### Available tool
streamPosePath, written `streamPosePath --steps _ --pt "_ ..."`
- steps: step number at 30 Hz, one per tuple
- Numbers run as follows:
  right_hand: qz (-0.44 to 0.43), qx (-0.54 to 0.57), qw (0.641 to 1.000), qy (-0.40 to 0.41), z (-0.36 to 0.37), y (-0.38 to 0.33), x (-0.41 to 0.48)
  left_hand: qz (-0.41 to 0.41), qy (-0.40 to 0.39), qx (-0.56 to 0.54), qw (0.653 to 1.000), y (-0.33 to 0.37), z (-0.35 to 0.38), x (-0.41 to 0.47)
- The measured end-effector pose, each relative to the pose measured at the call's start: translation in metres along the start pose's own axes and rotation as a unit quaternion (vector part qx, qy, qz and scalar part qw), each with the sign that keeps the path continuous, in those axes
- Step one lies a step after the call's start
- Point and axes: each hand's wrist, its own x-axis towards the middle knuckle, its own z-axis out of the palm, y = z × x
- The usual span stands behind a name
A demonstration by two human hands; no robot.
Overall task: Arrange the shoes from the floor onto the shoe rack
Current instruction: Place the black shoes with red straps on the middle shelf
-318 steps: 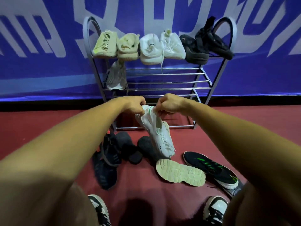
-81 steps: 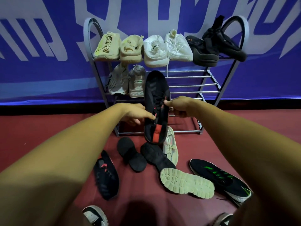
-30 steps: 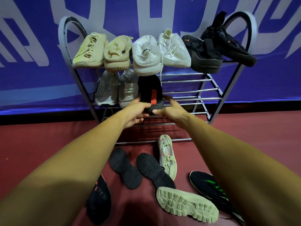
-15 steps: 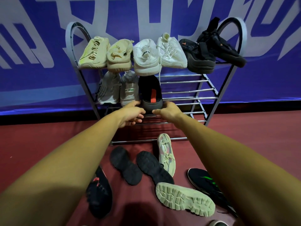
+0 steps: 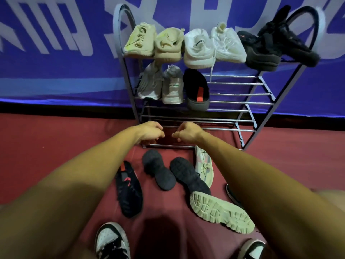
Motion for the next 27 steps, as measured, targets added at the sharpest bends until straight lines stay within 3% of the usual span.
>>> streamPosePath --steps 10,19,27 --pt "-0.039 -0.120 0.986 -0.104 0.094 -0.034 0.021 -0.066 -0.024 0.176 0.982 -0.091 -0.007 -0.023" --pt "-0.031 -0.228 0.955 -0.186 0.182 -0.033 0.052 -0.104 -0.047 0.128 0.985 -0.165 0.006 0.002" --pt "-0.011 -0.236 0.940 -0.244 0.243 0.009 0.071 -0.148 -0.087 0.163 0.972 -0.233 0.020 0.023"
